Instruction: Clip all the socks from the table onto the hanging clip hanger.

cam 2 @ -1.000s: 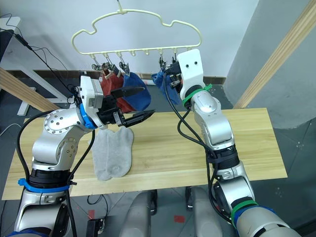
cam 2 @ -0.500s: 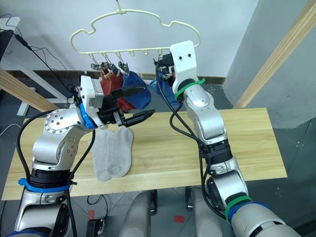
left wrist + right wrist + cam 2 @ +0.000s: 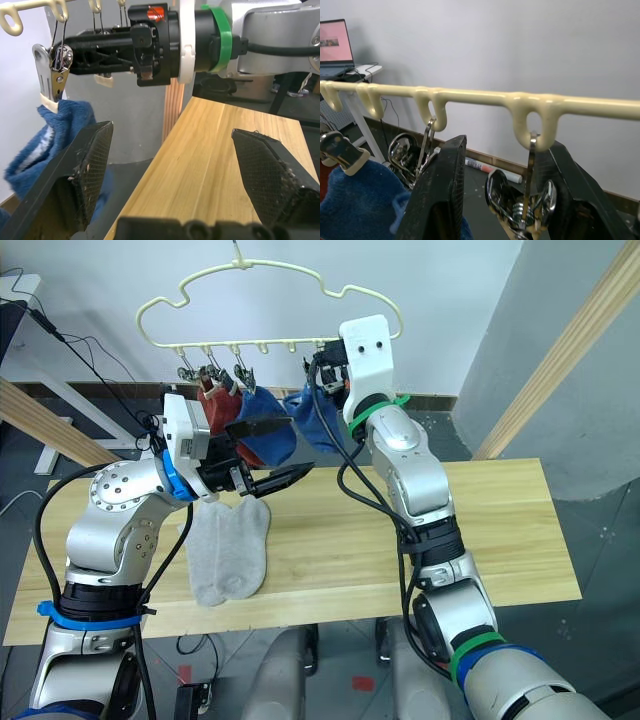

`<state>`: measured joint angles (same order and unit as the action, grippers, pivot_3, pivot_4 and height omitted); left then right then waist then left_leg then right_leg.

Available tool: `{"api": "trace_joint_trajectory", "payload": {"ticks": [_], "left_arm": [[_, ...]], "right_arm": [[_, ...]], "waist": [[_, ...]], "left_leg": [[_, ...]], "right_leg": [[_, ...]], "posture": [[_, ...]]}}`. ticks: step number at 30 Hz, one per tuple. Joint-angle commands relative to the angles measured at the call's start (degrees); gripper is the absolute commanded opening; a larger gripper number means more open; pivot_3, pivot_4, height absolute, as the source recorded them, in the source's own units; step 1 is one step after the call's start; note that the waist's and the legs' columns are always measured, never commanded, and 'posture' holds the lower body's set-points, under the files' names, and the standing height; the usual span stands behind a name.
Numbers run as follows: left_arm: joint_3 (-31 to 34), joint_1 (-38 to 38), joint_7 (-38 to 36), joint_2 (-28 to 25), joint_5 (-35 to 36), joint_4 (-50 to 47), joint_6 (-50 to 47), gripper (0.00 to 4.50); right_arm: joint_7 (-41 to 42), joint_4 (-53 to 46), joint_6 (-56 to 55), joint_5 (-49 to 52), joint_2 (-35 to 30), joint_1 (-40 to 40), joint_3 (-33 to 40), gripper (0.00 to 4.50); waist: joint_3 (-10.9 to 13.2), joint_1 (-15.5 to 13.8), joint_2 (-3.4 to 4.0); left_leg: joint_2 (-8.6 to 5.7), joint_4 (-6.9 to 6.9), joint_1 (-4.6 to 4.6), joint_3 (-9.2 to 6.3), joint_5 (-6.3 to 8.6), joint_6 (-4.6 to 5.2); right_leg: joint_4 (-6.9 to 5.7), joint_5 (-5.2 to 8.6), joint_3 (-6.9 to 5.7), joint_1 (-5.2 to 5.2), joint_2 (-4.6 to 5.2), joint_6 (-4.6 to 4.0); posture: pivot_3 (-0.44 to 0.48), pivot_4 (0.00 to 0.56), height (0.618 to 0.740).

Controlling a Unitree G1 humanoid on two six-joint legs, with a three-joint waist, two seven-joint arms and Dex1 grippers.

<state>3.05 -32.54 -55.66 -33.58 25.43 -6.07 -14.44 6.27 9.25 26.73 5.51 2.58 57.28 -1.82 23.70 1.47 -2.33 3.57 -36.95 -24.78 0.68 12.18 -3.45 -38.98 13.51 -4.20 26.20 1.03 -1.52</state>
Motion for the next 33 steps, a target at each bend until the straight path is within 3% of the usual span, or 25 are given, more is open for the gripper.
{"api": "trace_joint_trajectory", "payload": {"ticks": [1, 33], "left_arm": [[0.42, 0.19, 0.02, -0.23, 0.16, -1.56, 0.71, 4.15], [0.08, 0.0, -0.04, 0.31, 0.01, -0.98, 0.99, 4.15]], "right_arm": [[-0.13, -3.82, 0.27, 0.89, 0.41, 1.91, 0.43, 2.0], [-5.41, -17.12, 7.82, -2.66, 1.25, -7.53, -2.15, 2.0]], "waist": [[0.0, 0.0, 0.0], [0.0, 0.03, 0.0]], "left_leg": [[0.0, 0.0, 0.0, 0.0, 0.0, 0.0], [0.0, -0.01, 0.0, -0.02, 0.0, 0.0]], "right_leg": [[0.0, 0.0, 0.0, 0.0, 0.0, 0.0], [-0.01, 0.0, -0.01, 0.0, 0.0, 0.01]], "posture": [[-0.025, 0.375, 0.74], [-0.045, 0.374, 0.74]]}}
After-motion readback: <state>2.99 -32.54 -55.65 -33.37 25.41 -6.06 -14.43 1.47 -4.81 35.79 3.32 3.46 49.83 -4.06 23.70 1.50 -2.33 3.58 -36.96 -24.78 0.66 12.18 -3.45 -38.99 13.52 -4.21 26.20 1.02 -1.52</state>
